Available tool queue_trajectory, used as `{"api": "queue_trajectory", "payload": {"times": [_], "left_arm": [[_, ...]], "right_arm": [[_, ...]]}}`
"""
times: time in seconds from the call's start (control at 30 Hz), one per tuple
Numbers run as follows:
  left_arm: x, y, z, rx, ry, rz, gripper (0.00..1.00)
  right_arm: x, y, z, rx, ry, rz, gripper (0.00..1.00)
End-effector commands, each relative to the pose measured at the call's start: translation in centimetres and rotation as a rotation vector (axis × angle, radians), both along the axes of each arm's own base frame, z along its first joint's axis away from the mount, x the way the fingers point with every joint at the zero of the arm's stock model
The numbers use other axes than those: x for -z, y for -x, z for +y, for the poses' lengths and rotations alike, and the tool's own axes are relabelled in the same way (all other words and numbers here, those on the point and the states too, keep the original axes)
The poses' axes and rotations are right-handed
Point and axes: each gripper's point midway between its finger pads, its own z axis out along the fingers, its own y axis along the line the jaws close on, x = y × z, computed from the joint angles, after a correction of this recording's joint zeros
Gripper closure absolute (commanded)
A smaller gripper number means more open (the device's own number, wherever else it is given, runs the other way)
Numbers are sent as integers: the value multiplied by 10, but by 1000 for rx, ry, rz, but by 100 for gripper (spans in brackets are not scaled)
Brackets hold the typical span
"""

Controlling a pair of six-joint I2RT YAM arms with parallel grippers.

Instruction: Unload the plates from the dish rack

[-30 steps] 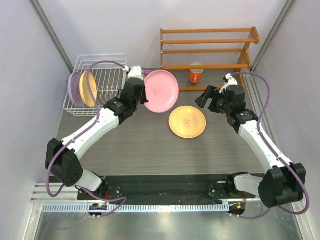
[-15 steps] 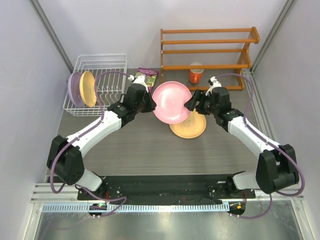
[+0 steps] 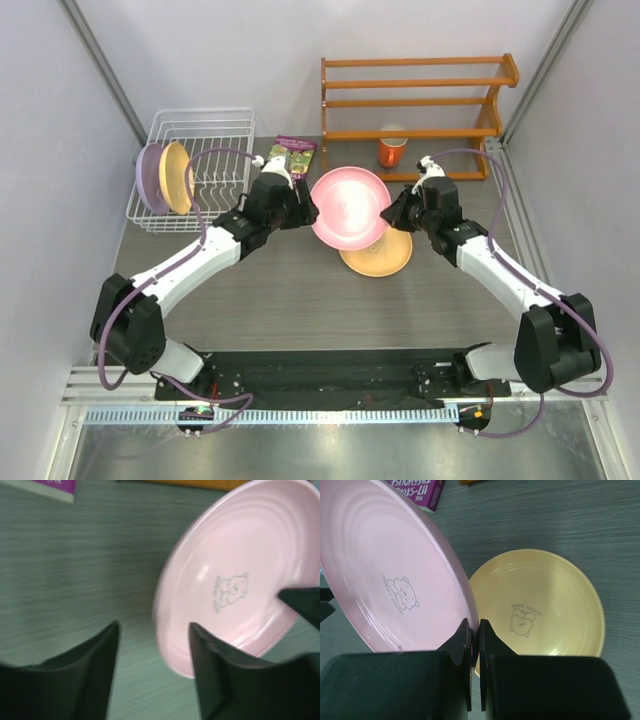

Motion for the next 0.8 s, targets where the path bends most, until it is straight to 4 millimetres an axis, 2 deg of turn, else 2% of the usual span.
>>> {"api": "queue_trajectory", "payload": {"times": [0.0,0.03,0.07,0.17,0.2,0.3,0.33,0.4,0.43,0.5,0.53,0.77], "left_arm": [[-29,-13,21,-99,-60,-108,22],[-26,-12,28,-117,-96,-100,18],[-27,-13,34,-136,-121,-111,16],[-32,-18,64,-236,-234,-153,15],[-38,-18,79,-286,-288,-181,14],[-51,-15,107,-375,-376,-230,14],[-56,-14,123,-428,-440,-251,13],[-62,-10,140,-485,-495,-276,13],[-70,-7,153,-532,-532,-299,13],[-74,-4,164,-575,-568,-321,12],[-80,1,174,-606,-599,-337,11],[-85,10,193,-675,-654,-369,7]], "right_arm": [[-34,1,-32,123,80,-98,99],[-33,3,-36,129,89,-91,99],[-30,4,-50,178,130,-75,99],[-23,8,-65,210,173,-41,99],[-15,10,-71,219,191,-7,99],[7,16,-86,247,224,78,99],[14,18,-88,251,232,100,99],[25,21,-92,247,227,139,99],[28,21,-91,243,221,151,99],[37,21,-90,232,211,182,99],[39,22,-83,201,190,193,99],[53,17,-64,138,82,290,99]]}}
